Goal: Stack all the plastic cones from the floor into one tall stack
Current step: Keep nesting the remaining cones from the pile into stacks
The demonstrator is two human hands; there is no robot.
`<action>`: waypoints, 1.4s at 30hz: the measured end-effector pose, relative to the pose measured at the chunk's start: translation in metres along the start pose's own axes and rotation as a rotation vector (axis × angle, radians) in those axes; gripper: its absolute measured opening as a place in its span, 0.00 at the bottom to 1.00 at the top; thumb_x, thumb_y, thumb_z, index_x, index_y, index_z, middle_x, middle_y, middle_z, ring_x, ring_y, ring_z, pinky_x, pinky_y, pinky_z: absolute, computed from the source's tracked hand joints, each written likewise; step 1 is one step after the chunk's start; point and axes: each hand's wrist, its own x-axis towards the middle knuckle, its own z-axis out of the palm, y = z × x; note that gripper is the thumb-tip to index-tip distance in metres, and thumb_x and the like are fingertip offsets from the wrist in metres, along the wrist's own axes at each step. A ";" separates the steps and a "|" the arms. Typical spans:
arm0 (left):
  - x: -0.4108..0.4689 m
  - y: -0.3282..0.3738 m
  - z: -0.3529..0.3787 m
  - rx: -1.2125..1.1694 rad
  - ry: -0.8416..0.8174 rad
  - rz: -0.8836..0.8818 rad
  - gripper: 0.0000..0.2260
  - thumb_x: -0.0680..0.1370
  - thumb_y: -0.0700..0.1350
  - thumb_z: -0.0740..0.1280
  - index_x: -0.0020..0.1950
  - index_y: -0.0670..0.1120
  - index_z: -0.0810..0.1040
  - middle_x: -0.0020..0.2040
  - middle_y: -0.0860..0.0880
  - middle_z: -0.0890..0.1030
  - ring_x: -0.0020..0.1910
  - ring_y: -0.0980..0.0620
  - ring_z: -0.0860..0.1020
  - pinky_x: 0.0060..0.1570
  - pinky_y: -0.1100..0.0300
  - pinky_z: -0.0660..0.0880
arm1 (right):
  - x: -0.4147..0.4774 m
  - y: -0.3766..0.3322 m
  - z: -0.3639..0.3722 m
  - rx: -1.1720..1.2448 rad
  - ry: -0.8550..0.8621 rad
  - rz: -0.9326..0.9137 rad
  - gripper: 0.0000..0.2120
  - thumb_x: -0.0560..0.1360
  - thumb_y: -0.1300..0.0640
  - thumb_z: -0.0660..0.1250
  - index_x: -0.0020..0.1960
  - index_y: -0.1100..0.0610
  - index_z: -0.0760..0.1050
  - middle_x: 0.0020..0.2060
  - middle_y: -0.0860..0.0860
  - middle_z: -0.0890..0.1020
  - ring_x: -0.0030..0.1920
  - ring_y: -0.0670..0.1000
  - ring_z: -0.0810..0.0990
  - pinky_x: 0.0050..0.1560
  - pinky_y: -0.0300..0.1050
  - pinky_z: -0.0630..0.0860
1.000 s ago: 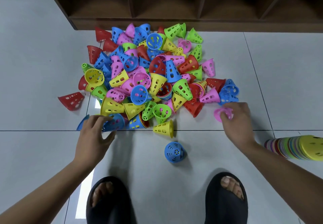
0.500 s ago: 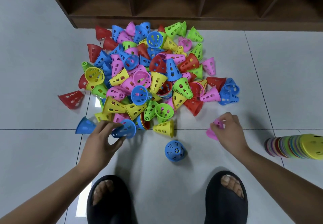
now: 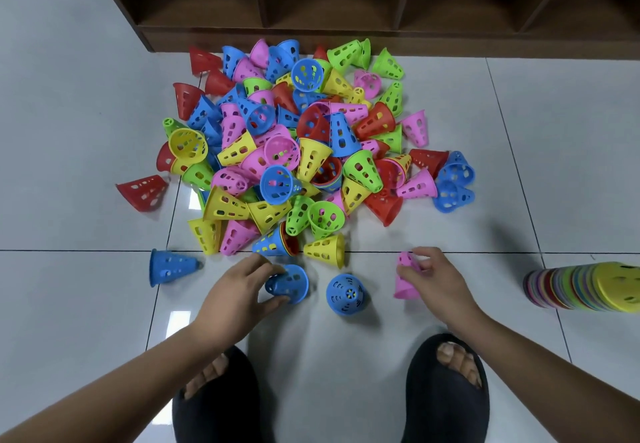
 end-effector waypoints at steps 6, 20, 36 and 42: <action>0.000 0.000 0.016 -0.009 -0.109 -0.034 0.22 0.74 0.63 0.72 0.64 0.55 0.79 0.57 0.56 0.76 0.52 0.51 0.79 0.47 0.56 0.79 | -0.035 -0.048 0.019 0.201 -0.110 -0.243 0.19 0.77 0.54 0.77 0.64 0.41 0.76 0.52 0.44 0.85 0.55 0.47 0.83 0.58 0.46 0.79; 0.010 0.026 -0.004 -0.158 0.012 -0.023 0.22 0.78 0.66 0.74 0.68 0.58 0.78 0.60 0.61 0.77 0.59 0.58 0.79 0.58 0.61 0.76 | -0.073 -0.064 0.033 0.011 -0.227 -0.380 0.24 0.72 0.56 0.80 0.63 0.41 0.77 0.57 0.38 0.85 0.63 0.43 0.81 0.65 0.45 0.74; 0.018 0.096 0.007 -0.163 -0.033 0.258 0.22 0.79 0.58 0.75 0.69 0.50 0.77 0.62 0.54 0.77 0.59 0.51 0.77 0.59 0.58 0.76 | -0.048 -0.029 0.048 0.171 -0.379 0.104 0.11 0.82 0.61 0.63 0.51 0.53 0.84 0.43 0.55 0.87 0.43 0.49 0.85 0.52 0.52 0.81; 0.018 0.070 0.014 -0.036 -0.047 0.200 0.22 0.77 0.58 0.73 0.68 0.51 0.76 0.60 0.54 0.77 0.55 0.50 0.76 0.55 0.54 0.77 | -0.035 -0.028 0.055 0.094 -0.372 0.035 0.12 0.82 0.62 0.65 0.55 0.50 0.84 0.48 0.51 0.89 0.50 0.49 0.87 0.58 0.52 0.82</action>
